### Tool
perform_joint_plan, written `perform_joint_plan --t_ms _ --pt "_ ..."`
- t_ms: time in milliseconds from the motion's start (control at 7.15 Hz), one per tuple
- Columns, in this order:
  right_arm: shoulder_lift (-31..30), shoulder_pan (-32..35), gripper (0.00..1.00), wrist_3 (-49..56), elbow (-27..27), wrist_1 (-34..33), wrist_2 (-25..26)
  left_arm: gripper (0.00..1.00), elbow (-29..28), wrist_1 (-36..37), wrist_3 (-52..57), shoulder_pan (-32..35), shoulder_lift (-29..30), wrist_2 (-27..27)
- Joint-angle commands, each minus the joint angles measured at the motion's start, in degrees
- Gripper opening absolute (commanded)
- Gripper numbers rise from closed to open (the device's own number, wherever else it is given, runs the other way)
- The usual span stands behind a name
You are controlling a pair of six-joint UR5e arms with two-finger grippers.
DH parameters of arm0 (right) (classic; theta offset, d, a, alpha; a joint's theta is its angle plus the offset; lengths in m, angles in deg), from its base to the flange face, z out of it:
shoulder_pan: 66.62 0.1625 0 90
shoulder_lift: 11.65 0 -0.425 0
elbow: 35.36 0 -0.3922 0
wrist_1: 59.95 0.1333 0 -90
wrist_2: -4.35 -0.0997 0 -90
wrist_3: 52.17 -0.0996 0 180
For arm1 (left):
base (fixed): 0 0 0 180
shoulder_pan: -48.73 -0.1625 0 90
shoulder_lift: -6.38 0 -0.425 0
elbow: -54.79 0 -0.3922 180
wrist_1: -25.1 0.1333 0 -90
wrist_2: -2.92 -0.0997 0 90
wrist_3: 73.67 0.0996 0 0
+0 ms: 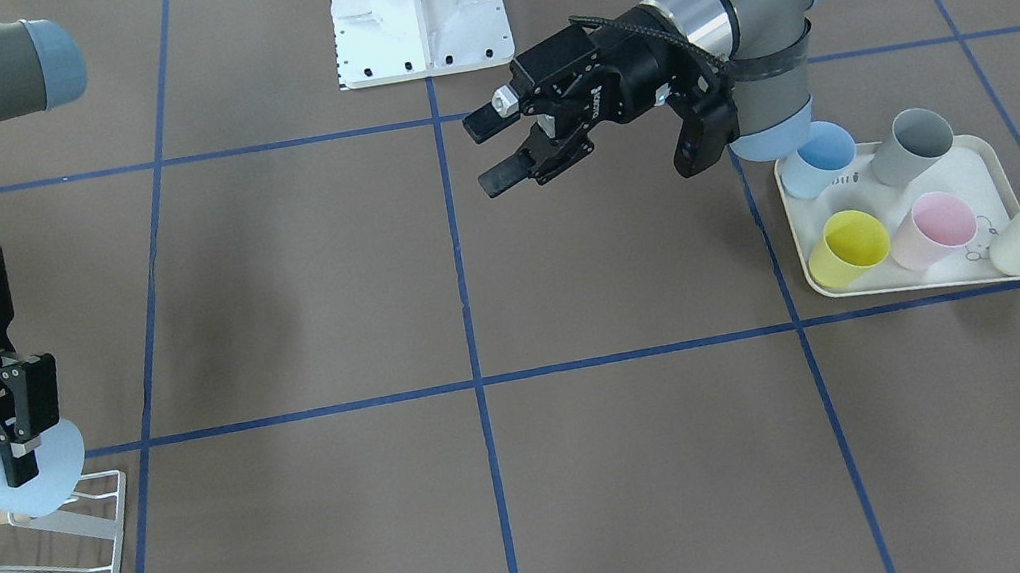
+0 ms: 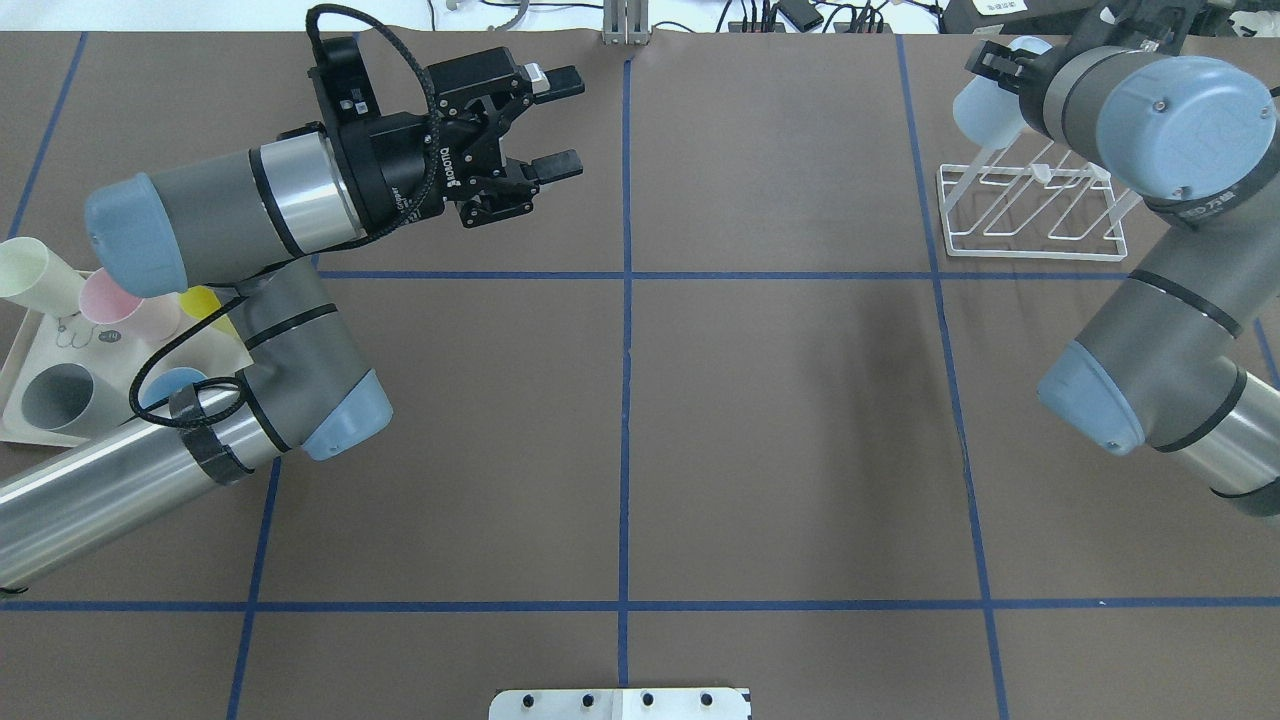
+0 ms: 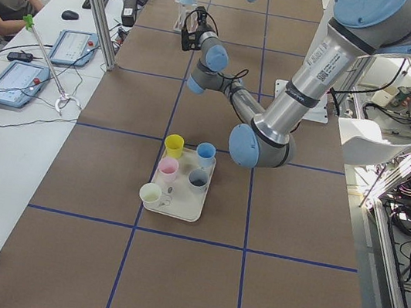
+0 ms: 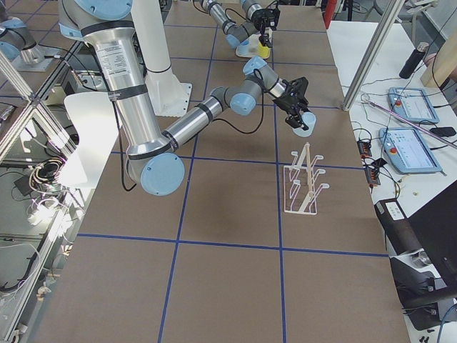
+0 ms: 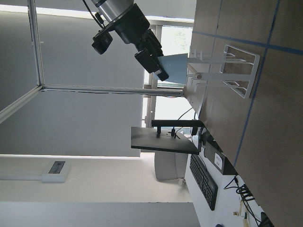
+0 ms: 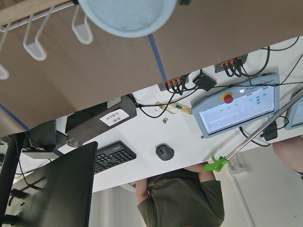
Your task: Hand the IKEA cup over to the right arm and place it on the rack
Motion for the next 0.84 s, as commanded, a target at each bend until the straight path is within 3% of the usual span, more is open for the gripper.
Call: perform_joint_plan --t_ms 0,699 --pt "-1.8 -0.2 0.0 -0.1 0.6 0.0 1.2 0.91 0.0 0.0 -0.1 -0.2 0.0 0.0" --pt "-9.9 -1.3 0.0 -0.2 5.4 0.6 0.8 0.91 0.2 0.0 -0.1 -0.3 -0.1 0.0"
